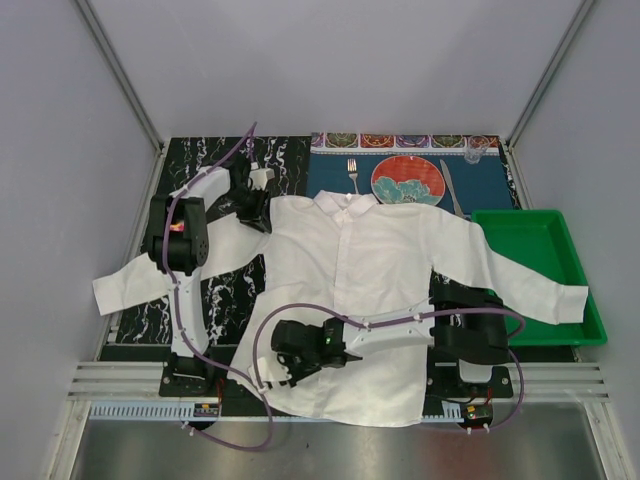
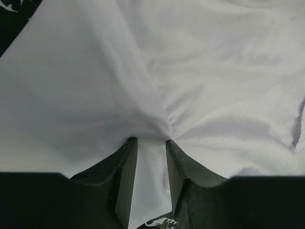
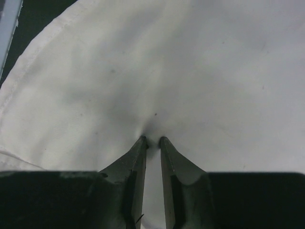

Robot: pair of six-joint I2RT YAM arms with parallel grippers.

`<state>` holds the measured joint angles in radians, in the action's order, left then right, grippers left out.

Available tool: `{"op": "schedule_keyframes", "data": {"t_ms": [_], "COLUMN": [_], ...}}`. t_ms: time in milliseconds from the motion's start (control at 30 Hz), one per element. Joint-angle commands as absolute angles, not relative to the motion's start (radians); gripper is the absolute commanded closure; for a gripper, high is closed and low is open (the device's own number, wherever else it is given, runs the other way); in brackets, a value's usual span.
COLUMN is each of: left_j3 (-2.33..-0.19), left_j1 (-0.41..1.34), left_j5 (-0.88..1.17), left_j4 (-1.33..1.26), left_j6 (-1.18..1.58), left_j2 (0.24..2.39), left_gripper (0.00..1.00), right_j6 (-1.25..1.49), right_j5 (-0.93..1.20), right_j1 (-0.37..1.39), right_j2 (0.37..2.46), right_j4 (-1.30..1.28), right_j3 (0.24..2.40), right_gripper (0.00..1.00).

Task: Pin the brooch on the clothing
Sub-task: Flatten out the clothes at the center of the board.

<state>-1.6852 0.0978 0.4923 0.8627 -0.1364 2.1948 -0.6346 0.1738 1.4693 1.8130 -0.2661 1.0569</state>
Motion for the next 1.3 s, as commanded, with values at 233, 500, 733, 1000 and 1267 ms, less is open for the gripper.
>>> {"op": "schedule_keyframes", "data": {"t_ms": [233, 500, 733, 1000, 1267], "left_j3": [-1.781, -1.63, -1.488, -1.469, -1.493], "left_j1": [0.089, 0.069, 0.055, 0.031, 0.026], "left_j5": [0.456, 0.597, 0.609, 0.646, 0.664], "left_j4": [0.899, 0.864, 0.9, 0.881, 0.881], "left_j6": [-0.152, -0.227, -0.341, -0.325, -0.324], "left_j2": [2.215, 1.999, 1.853, 1.85, 1.875], "left_gripper": [0.62, 0.33, 0.25, 0.25, 0.25], "right_j6": [-0.683, -0.718, -0.66, -0.491, -0.476], "right_j5": [0.279, 0.273, 0.187, 0.319, 0.247], "right_j1": [1.558, 1.585, 1.566, 1.566, 1.566], "right_j2": [1.853, 1.781, 1.608, 1.67, 1.761], "right_j4": [-0.429, -0.486, -0.497, -0.52, -0.324], "right_j3": [0.943, 0.942, 0.93, 1.112, 1.081], "right_gripper": [0.75, 0.75, 0.42, 0.21, 0.23]}}
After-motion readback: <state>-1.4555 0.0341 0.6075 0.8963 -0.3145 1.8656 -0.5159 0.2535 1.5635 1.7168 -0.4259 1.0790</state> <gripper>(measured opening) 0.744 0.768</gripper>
